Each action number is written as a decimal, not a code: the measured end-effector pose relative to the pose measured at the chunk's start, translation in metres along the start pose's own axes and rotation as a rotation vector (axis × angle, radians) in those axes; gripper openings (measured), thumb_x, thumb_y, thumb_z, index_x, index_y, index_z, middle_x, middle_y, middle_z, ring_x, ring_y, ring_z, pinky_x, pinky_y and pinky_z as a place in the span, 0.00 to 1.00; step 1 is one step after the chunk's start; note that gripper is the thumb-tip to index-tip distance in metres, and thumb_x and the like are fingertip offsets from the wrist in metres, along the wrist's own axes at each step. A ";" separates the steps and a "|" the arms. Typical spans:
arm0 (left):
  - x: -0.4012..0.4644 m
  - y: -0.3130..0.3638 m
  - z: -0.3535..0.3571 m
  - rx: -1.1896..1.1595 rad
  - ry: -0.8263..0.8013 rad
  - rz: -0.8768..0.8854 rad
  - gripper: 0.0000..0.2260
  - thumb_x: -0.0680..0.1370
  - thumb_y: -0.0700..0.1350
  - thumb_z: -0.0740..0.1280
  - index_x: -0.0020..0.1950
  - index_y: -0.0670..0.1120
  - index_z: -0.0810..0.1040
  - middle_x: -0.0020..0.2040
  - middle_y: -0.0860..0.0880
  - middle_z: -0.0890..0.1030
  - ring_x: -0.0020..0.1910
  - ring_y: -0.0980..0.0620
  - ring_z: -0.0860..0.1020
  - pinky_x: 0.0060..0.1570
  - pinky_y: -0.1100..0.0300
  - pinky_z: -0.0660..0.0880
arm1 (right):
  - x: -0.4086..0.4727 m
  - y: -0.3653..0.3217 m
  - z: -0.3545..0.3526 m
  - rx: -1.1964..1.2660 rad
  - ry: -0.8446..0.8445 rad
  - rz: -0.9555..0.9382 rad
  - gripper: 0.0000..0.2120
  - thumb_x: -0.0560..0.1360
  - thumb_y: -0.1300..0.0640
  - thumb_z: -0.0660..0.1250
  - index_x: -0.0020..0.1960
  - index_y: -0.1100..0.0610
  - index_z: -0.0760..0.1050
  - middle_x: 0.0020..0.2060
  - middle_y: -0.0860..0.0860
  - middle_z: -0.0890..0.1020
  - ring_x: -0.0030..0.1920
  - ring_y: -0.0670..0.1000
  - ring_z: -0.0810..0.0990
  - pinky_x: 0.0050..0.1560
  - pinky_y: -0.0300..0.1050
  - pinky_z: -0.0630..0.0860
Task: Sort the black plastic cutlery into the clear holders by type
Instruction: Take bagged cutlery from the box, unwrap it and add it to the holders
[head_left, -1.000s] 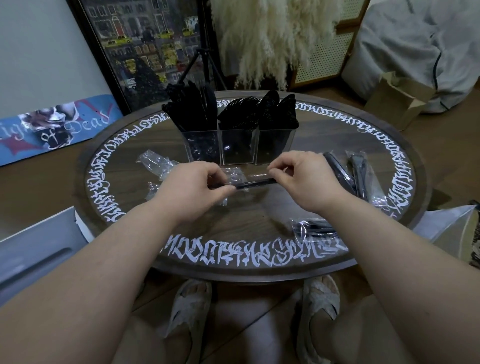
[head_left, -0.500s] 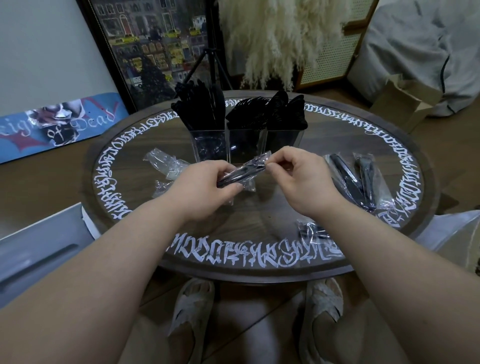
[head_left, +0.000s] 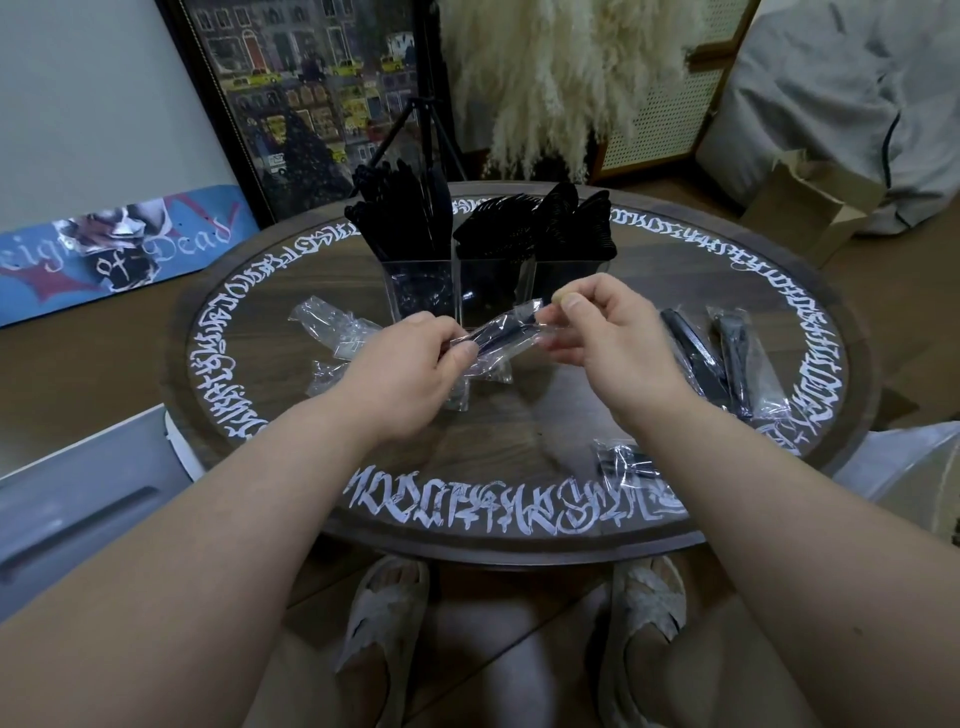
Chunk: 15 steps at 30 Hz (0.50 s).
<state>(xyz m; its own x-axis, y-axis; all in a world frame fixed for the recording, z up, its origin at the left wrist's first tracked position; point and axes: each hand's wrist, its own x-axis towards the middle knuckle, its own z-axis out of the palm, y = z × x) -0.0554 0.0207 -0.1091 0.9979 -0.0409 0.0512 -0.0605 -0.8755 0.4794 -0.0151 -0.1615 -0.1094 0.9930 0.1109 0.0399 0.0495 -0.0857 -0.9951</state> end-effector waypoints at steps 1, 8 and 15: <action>0.000 0.000 0.000 0.006 -0.003 -0.002 0.11 0.81 0.51 0.58 0.53 0.47 0.76 0.50 0.49 0.76 0.49 0.50 0.74 0.49 0.56 0.70 | 0.000 0.001 -0.001 -0.105 -0.004 -0.064 0.03 0.78 0.57 0.65 0.46 0.53 0.75 0.42 0.50 0.82 0.38 0.46 0.80 0.43 0.42 0.77; -0.003 0.002 0.000 0.014 -0.005 0.008 0.07 0.81 0.51 0.60 0.50 0.49 0.74 0.43 0.53 0.76 0.45 0.51 0.74 0.45 0.54 0.71 | 0.001 0.013 0.001 -0.788 0.035 -0.449 0.02 0.73 0.57 0.71 0.44 0.55 0.80 0.39 0.46 0.74 0.39 0.48 0.74 0.41 0.42 0.70; -0.003 -0.003 -0.001 -0.063 -0.033 -0.021 0.04 0.80 0.48 0.62 0.52 0.49 0.74 0.44 0.52 0.80 0.45 0.50 0.77 0.47 0.53 0.74 | 0.004 0.009 0.003 -0.491 0.094 -0.210 0.05 0.77 0.59 0.65 0.41 0.54 0.75 0.36 0.47 0.81 0.39 0.47 0.80 0.44 0.41 0.76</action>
<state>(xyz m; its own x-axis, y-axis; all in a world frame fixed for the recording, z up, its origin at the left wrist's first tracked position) -0.0581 0.0238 -0.1101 0.9991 -0.0399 0.0123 -0.0403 -0.8444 0.5343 -0.0110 -0.1589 -0.1180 0.9605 0.0889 0.2635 0.2699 -0.5266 -0.8061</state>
